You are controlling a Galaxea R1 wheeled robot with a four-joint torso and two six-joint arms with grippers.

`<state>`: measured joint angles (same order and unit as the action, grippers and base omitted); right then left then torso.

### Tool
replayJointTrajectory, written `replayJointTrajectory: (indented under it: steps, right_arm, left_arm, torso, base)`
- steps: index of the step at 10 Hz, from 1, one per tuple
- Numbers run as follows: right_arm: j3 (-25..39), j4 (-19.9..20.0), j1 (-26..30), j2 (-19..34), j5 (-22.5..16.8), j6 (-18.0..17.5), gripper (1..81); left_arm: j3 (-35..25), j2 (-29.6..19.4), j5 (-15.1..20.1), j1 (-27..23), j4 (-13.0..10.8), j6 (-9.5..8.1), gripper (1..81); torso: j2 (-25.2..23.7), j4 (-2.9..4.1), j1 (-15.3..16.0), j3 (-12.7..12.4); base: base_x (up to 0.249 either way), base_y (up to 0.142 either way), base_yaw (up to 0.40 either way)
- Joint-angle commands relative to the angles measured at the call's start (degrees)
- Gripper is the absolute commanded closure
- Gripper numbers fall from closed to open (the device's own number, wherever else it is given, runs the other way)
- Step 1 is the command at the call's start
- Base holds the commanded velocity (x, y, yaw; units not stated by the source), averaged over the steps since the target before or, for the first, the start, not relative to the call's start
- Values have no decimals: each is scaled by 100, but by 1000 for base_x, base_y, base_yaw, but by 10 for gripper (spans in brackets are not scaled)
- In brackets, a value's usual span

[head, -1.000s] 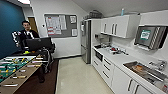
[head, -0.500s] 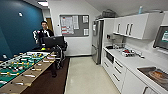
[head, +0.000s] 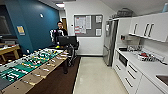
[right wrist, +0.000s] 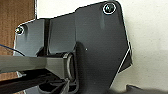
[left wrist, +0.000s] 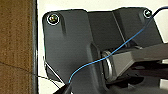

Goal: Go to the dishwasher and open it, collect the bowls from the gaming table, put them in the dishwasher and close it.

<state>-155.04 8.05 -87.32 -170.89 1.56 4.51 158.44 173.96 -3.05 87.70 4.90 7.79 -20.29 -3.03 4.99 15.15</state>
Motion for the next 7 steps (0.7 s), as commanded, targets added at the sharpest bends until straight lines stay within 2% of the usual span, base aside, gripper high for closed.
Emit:
replayJointTrajectory:
  steps: [1, 7]
  right_arm:
    - [-16, -22, 289, 26, -305, 24, 10]
    - [-16, -31, 289, 17, -297, 24, 10]
  left_arm:
    - [20, -1, 305, -292, -33, 74, 10]
    - [20, -1, 305, -292, -24, 65, 10]
  torso:
    - [0, 0, 0, 0]
    - [0, 0, 0, 0]
  base:
    - [0, 0, 358]
    - [0, 0, 357]
